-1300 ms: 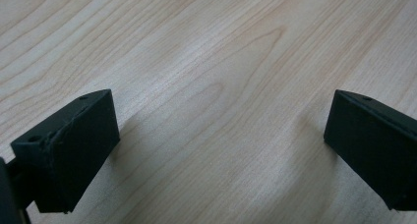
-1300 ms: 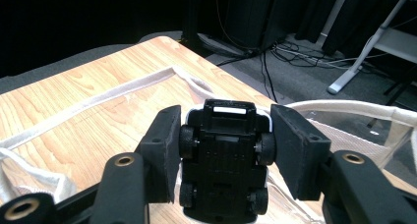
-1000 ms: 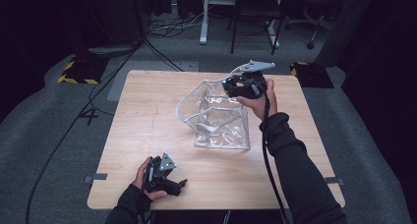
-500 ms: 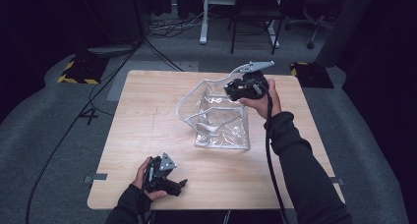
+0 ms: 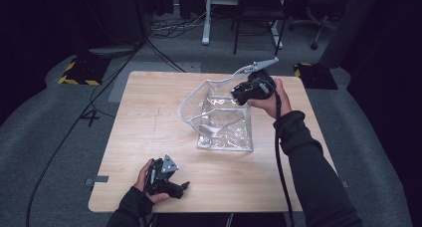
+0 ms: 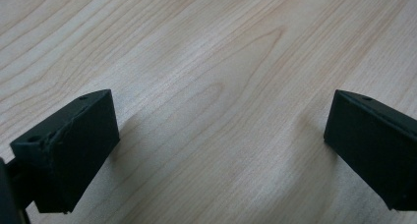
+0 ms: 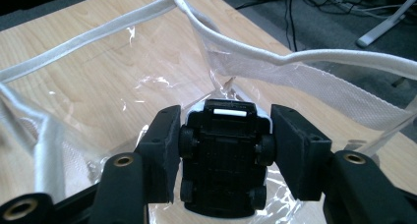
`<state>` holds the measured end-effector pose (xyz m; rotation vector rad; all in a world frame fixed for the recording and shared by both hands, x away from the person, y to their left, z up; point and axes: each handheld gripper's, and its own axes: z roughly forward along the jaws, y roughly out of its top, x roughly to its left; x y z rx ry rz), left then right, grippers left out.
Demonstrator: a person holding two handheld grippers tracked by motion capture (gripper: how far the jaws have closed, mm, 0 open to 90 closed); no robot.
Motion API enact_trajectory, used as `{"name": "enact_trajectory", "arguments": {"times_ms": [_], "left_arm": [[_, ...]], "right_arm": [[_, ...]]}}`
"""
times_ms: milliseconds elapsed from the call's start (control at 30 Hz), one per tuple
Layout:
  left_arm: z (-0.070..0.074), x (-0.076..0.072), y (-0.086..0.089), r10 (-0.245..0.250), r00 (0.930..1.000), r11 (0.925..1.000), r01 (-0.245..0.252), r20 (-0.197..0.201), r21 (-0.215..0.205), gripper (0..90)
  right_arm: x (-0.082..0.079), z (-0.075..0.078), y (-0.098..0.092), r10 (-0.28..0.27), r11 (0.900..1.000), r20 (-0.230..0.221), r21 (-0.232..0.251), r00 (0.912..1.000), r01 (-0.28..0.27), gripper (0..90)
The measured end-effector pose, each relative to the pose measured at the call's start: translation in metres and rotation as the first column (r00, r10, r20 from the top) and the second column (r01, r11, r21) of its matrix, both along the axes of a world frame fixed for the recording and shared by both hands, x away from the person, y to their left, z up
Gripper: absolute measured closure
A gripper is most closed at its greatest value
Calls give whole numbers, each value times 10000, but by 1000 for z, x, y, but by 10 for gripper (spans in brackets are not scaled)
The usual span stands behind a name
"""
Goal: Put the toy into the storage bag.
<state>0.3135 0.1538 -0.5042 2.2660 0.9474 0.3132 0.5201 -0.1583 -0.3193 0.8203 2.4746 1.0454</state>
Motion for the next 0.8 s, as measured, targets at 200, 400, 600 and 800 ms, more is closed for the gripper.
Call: {"name": "enact_trajectory", "arguments": {"times_ms": [200,400,600,800], "left_arm": [[0,0,0,-14,10000,10000,14,-21,9,2],[0,0,0,-13,10000,10000,13,-29,4,3],[0,0,0,2,10000,10000,-2,-25,-11,3],[0,0,0,-1,10000,10000,1,-26,-12,2]], "right_arm": [[1,-1,-4,-7,9975,-200,-710,9998,-7,474],[1,-2,-11,-8,9975,-255,-711,9997,-10,473],[0,-2,-18,10,9960,-410,-896,9992,-47,473],[-1,-3,-22,-66,9957,-426,-928,9991,26,471]]}}
